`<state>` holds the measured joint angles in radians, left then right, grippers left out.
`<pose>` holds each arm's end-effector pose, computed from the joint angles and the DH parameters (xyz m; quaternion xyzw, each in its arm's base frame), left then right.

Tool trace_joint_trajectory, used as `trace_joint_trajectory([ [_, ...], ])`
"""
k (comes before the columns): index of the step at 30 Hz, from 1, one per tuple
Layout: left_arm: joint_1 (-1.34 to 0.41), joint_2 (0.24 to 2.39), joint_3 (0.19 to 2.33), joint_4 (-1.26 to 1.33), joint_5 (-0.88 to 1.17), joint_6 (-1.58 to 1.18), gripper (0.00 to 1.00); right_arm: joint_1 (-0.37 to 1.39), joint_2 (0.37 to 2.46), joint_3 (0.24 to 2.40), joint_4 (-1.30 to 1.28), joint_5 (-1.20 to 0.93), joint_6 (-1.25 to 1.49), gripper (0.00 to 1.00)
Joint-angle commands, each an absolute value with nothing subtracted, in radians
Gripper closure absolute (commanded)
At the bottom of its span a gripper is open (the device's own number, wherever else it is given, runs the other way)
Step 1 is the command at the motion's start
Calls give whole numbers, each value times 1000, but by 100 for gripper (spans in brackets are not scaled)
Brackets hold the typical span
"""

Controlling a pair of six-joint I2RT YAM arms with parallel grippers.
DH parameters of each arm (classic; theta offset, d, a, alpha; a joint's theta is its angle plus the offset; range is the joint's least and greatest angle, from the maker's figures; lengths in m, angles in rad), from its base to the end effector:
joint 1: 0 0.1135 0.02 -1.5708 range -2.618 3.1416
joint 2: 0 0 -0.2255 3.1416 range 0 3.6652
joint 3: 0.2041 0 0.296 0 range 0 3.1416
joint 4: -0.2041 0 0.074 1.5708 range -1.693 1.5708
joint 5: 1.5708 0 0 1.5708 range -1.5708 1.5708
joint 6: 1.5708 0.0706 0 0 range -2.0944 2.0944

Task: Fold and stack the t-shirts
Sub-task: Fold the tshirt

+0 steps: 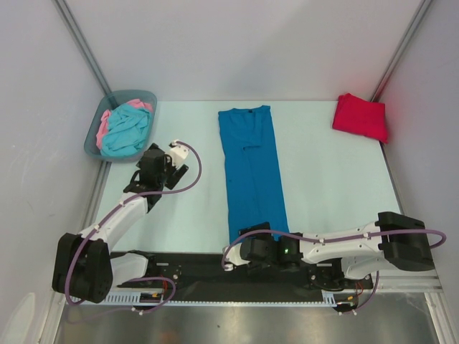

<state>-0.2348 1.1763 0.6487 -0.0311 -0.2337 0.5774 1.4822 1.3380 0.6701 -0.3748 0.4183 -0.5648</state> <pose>0.3296 -0.0620 0.1520 0.2913 0.8204 0.1825 0.4570 0.0553 0.2988 0.0809 -0.7782 0.5377 -0.0667 0.3177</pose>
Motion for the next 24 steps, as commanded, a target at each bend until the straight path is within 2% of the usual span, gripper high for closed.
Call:
trace_joint_trajectory([
  [1,-229,1155,646,-5,-241,583,0,1489,1354,672,-308,463,-583,10],
  [18,-229,1150,647,-8,-238,581,0,1489,1413,621,-245,466,-591,11],
  [24,-229,1147,646,-5,-242,584,0,1488,1443,615,-235,474,-597,19],
])
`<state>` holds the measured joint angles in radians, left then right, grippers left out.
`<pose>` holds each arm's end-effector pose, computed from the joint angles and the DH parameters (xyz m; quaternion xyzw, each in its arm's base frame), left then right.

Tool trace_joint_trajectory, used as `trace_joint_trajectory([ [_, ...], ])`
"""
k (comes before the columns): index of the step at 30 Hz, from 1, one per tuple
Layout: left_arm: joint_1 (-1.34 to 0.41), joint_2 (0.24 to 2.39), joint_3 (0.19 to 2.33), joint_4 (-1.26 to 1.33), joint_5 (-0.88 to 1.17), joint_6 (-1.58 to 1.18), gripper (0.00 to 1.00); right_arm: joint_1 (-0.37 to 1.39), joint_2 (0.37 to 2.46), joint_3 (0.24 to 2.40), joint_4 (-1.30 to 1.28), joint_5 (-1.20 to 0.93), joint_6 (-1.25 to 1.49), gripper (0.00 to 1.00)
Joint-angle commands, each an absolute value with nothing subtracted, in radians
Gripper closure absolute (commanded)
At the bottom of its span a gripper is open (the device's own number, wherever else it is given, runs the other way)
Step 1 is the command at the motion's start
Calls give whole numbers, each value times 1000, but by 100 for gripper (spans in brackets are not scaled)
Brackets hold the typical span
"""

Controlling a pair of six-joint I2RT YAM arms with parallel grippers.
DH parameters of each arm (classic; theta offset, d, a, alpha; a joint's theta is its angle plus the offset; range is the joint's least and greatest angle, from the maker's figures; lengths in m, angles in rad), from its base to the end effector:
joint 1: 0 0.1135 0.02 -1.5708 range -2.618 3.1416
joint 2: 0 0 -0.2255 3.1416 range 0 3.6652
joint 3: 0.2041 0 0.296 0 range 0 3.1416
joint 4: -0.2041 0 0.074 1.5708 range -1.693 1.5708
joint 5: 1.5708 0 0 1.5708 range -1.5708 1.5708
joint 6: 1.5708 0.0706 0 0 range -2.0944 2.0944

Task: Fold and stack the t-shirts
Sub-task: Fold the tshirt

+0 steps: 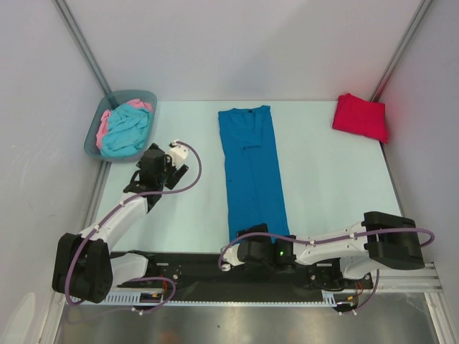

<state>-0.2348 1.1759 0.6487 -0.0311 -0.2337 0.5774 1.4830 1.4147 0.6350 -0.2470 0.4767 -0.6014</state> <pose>0.3296 -0.0620 0.1521 0.2912 0.8203 0.1826 0.4572 0.0589 0.3000 0.0581 -0.7762 0.5268 -0.0943 0.3332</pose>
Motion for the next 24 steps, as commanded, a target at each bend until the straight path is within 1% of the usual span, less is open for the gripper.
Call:
trace_joint_trajectory([
  [1,-229,1146,644,-6,-244,586,0,1488,1445,615,-235,476,-597,20],
  [11,-229,1132,643,-5,-245,589,0,1476,1439,611,-273,486,-581,23],
  [18,-229,1128,643,-5,-247,591,0,1456,1460,614,-296,471,-575,31],
  [19,-229,1127,644,-5,-247,591,0,1454,1466,617,-304,472,-575,36],
  [21,-229,1124,644,-5,-249,592,0,1451,1485,620,-311,465,-575,50],
  [22,-229,1123,646,-5,-249,594,0,1450,1489,626,-322,462,-574,63],
  [24,-229,1124,646,-5,-250,592,0,1448,1503,627,-327,463,-574,74],
])
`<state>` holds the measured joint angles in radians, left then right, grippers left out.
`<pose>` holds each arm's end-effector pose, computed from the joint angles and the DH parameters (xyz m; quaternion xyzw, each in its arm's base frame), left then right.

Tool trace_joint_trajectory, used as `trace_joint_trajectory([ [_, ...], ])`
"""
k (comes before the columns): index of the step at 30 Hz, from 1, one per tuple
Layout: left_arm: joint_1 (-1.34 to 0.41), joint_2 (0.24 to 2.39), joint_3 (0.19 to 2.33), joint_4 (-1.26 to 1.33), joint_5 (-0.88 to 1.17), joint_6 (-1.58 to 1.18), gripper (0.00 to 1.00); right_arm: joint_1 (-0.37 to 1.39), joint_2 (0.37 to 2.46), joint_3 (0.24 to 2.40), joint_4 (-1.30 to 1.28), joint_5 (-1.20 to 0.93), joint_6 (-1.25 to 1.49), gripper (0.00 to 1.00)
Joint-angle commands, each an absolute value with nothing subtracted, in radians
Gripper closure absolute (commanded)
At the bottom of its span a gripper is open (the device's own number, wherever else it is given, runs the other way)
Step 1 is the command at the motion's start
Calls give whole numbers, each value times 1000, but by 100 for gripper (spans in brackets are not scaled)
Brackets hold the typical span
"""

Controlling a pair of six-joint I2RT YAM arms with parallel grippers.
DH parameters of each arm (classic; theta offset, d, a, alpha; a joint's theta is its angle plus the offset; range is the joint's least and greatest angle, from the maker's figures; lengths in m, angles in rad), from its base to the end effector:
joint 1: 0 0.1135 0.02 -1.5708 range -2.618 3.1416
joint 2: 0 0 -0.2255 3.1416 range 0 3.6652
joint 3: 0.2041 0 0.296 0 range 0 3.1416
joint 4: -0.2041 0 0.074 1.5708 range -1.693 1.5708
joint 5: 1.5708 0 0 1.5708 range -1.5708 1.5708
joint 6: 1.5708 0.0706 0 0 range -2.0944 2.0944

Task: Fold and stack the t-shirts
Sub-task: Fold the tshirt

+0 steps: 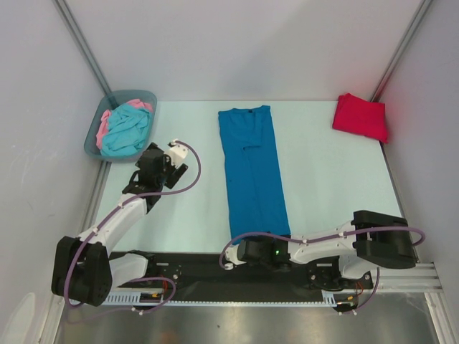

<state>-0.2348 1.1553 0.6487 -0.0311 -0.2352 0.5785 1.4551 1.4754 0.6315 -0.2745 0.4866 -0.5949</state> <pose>0.3287 -0.0617 0.1586 0.2883 0.8160 0.1844 0.4658 0.0669 0.2898 0.0386 -0.7804 0.5372 -0.1226 0.2957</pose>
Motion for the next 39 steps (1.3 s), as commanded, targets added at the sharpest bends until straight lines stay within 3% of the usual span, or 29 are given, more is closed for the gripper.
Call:
trace_joint_trajectory([
  [1,-229,1124,646,-5,-250,592,0,1448,1506,629,-330,466,-575,80],
  [7,-229,1121,644,-5,-250,595,0,1439,1482,641,-324,480,-578,100],
  [25,-229,1144,643,-5,-261,606,0,1404,1319,686,-310,468,-658,100],
  [39,-229,1144,643,-5,-264,609,0,1304,1293,787,-189,555,-919,100],
])
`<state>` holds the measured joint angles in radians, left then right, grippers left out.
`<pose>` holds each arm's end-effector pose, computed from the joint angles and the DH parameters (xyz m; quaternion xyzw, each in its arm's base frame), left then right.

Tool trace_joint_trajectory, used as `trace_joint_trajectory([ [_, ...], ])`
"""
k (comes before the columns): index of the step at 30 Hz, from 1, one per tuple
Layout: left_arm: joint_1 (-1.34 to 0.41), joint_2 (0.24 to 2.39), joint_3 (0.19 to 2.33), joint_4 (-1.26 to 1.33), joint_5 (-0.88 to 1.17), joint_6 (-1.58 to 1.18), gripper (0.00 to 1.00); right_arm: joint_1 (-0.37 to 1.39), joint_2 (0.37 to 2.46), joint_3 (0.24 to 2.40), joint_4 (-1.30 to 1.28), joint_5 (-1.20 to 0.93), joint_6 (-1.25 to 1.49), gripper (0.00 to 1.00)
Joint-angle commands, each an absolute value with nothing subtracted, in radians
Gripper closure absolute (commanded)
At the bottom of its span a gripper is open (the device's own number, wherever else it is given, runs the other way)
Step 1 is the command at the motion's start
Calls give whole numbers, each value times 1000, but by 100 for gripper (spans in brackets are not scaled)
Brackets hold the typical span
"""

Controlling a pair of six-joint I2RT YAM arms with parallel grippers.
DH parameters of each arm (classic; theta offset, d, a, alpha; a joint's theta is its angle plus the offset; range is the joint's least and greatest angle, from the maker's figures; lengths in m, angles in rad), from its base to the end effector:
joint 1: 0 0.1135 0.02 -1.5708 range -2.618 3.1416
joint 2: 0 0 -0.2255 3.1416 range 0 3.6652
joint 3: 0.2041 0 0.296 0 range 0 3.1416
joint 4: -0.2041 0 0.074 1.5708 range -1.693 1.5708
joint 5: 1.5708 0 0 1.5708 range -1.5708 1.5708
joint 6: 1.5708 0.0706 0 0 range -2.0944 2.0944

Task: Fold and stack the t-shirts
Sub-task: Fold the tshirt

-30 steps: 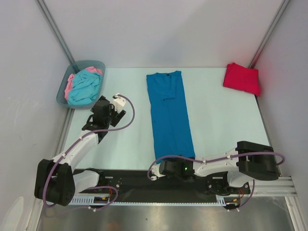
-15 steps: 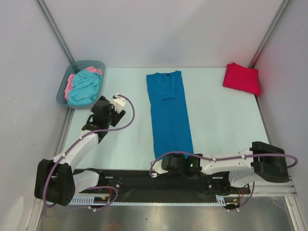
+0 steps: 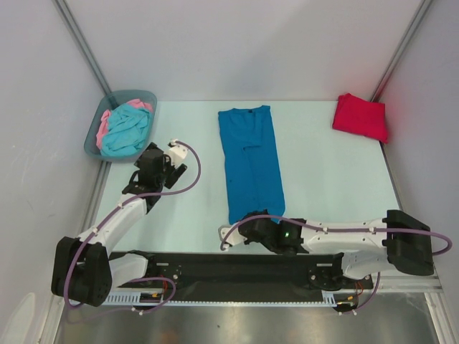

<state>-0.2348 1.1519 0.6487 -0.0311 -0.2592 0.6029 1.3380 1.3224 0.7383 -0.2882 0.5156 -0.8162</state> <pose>0.3286 -0.0600 0.1598 0.2919 0.8130 0.2003 0.4624 0.1092 0.3097 0.1186 -0.7587 0.5074 -0.1461 0.3815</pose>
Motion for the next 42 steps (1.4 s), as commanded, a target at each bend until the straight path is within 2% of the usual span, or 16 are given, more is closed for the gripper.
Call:
trace_joint_trajectory([
  [1,-229,1144,643,-5,-264,611,0,1286,1296,791,-170,552,-967,100],
  [15,-229,1160,638,-5,-262,614,0,936,1514,860,104,370,-1186,100],
  [29,-229,1172,632,-5,-272,617,0,802,1798,1026,317,301,-1319,100],
  [42,-229,1190,627,25,-284,624,0,726,1934,1169,344,287,-1354,100],
])
